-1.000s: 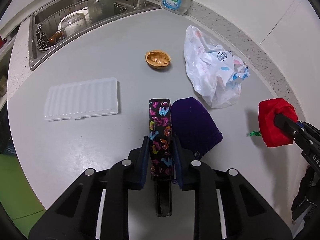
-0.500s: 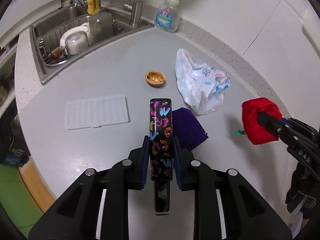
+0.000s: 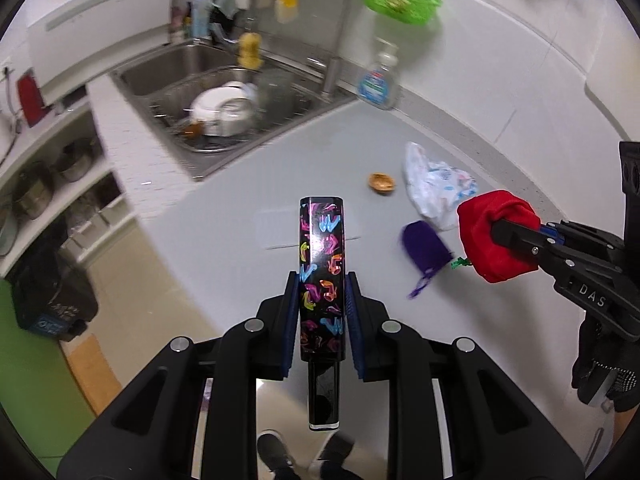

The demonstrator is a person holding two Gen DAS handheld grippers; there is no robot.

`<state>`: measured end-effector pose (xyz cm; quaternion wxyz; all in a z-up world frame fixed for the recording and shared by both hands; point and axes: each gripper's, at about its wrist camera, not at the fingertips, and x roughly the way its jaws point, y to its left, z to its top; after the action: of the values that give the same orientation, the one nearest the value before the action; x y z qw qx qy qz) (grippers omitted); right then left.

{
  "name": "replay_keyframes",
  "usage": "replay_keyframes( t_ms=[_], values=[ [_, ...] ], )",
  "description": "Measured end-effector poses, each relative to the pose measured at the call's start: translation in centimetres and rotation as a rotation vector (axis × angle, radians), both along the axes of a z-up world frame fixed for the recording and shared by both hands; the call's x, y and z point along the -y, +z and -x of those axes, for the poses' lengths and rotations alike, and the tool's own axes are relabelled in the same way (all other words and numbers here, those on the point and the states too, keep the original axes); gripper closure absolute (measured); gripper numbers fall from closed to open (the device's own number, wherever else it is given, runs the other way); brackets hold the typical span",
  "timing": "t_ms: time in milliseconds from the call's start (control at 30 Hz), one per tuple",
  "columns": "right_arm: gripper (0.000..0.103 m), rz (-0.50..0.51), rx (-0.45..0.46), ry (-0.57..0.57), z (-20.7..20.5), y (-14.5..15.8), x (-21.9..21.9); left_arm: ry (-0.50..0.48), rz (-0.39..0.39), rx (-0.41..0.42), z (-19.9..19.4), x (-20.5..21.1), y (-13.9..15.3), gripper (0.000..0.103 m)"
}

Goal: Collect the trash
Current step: 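Carry the umbrella and red cloth down over the pink bin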

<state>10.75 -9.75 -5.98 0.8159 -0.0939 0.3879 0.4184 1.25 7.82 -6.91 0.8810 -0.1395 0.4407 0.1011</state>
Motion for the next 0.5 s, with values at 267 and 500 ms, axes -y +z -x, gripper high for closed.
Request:
replay_keyframes(
  t_ms=[267,500],
  values=[
    [0.093,-0.006,-0.016,0.175,5.8,0.0,-9.1,0.135,-0.005,-0.016,8.3,-6.8,-0.7,0.081],
    [0.093,0.044,-0.058,0.324,10.6,-3.0,-17.7,0.255,0.032,-0.063,15.2,-12.6,-4.3,0.081]
  ],
)
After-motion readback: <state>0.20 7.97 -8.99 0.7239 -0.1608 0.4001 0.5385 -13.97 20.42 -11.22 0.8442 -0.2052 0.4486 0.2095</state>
